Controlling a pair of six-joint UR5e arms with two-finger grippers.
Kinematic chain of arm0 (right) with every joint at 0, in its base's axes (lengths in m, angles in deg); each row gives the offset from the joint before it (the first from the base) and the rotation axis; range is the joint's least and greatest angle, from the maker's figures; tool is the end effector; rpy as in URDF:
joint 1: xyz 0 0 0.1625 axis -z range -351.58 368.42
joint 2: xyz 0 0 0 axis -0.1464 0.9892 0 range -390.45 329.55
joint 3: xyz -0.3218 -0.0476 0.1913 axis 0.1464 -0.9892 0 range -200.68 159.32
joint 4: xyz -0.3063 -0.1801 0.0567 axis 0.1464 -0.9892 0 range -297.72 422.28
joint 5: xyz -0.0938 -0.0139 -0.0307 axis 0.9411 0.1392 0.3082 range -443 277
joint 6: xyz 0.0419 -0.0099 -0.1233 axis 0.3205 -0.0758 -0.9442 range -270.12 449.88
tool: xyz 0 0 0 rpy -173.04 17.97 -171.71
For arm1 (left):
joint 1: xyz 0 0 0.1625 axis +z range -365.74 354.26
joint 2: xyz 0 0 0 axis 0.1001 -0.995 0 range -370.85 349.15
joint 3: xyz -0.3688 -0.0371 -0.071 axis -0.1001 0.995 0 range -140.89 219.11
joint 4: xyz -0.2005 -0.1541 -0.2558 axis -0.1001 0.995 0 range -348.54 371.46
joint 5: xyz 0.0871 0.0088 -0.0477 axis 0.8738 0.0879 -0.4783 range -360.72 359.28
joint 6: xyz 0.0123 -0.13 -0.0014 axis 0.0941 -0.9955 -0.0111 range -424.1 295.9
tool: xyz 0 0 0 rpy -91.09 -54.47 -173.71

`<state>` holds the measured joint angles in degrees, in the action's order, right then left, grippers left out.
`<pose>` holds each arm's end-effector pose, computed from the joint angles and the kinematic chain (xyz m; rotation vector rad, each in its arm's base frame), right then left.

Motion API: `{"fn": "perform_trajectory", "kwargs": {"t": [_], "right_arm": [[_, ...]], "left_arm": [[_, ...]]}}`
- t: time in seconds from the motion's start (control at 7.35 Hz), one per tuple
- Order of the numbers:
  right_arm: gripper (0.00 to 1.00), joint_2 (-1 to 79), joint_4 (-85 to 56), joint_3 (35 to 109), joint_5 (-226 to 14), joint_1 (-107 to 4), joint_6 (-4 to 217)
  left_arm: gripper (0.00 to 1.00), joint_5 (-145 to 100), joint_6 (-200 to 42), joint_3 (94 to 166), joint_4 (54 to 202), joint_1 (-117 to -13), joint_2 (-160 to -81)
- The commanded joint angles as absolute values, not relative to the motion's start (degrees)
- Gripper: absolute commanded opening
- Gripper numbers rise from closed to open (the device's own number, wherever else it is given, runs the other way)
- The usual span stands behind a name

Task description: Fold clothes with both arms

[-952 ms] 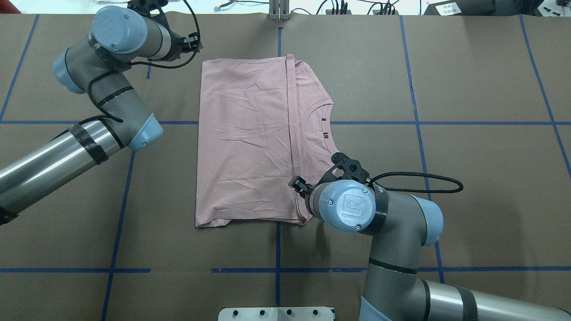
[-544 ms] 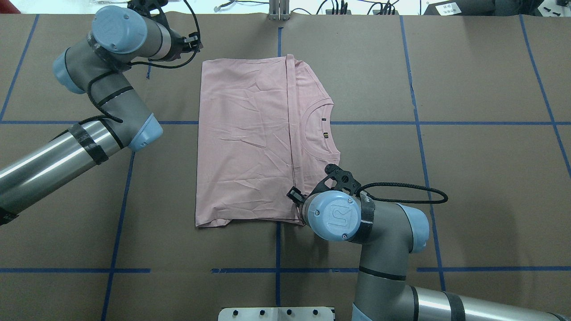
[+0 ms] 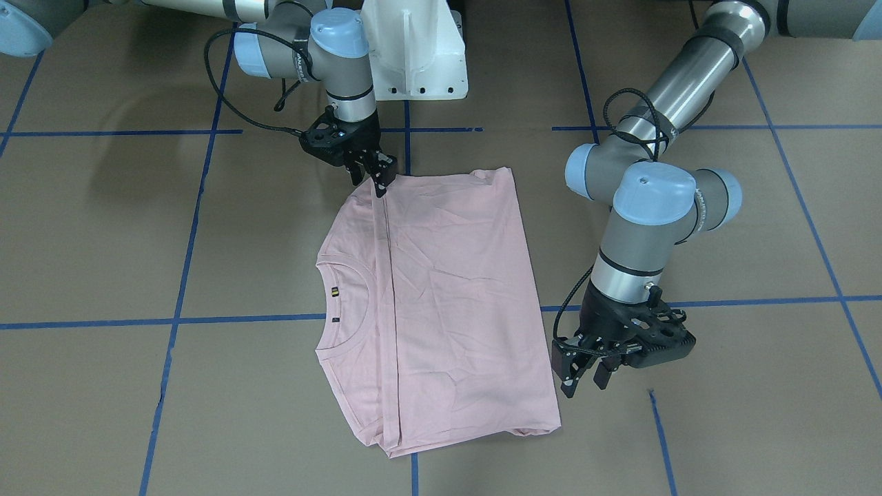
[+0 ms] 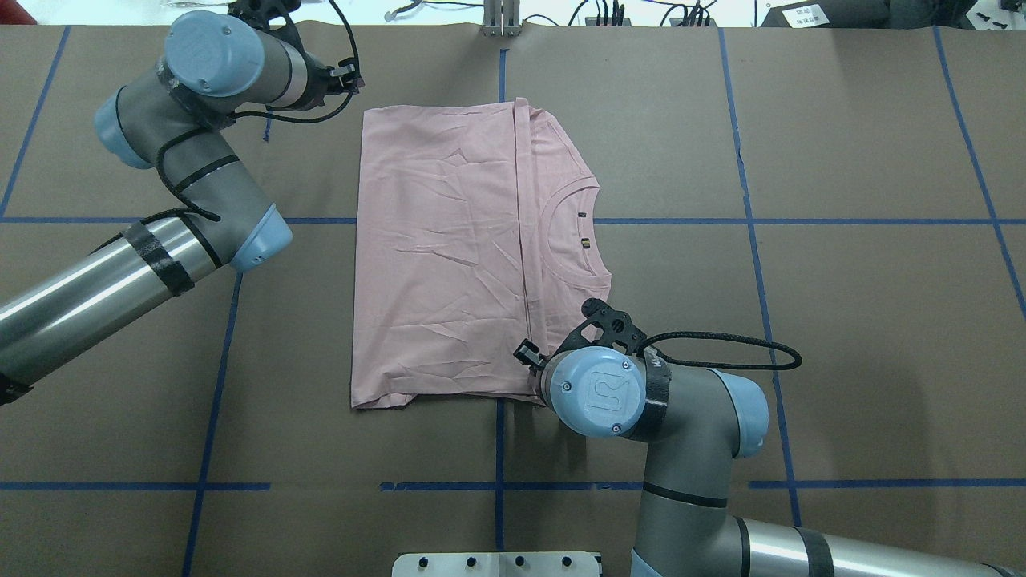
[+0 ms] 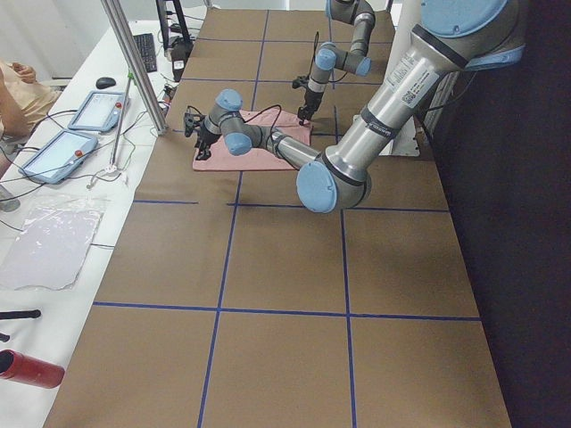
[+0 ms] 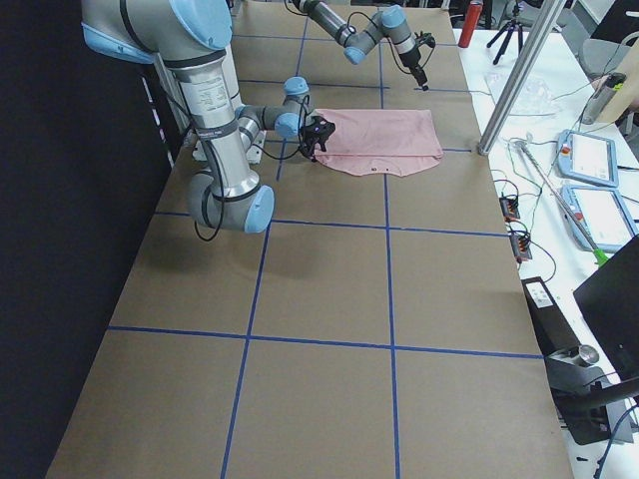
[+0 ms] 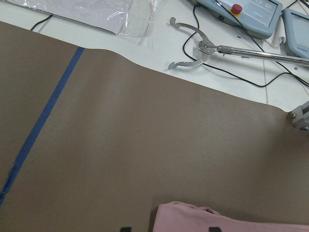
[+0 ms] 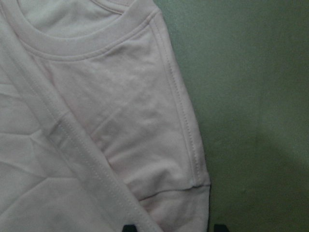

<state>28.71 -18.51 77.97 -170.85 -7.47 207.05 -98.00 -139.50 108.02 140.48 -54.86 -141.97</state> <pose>-0.5538 -0.3013 0.2853 -0.0496 -0.8694 0.7206 0.3860 -0.6241 0.3135 0.4499 0.9451 -0.4818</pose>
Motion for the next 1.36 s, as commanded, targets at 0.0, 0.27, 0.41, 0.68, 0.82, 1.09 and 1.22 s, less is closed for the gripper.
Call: {"fn": "perform_trajectory", "kwargs": {"t": [0.0, 0.27, 0.41, 0.68, 0.82, 1.09, 1.22], "right_arm": [[0.00, 27.9, -18.5, 78.0, -170.9, -7.4, 207.0], [0.00, 27.9, -18.5, 78.0, -170.9, -7.4, 207.0], [0.00, 27.9, -18.5, 78.3, -170.9, -7.4, 206.8], [0.00, 28.6, -18.6, 80.7, -171.2, -7.9, 206.5], [0.00, 29.7, -18.6, 82.3, -171.1, -8.0, 206.7], [0.00, 30.0, -19.9, 83.8, -170.8, -7.8, 207.0], [0.00, 31.8, -19.9, 85.4, -170.7, -7.0, 207.0]], "left_arm": [[0.62, -97.9, -139.5, 108.0, 140.5, -54.9, -141.9], [0.62, -97.9, -139.6, 108.0, 140.5, -54.9, -141.9], [0.62, -97.9, -140.1, 108.0, 140.5, -54.9, -141.9], [0.62, -98.0, -142.6, 111.9, 138.6, -54.7, -141.0], [0.62, -98.8, -145.4, 120.9, 134.1, -52.9, -136.7], [0.62, -102.6, -156.5, 142.9, 125.4, -44.6, -126.4], [0.61, -102.4, -158.0, 146.9, 120.8, -40.1, -125.4]]}}
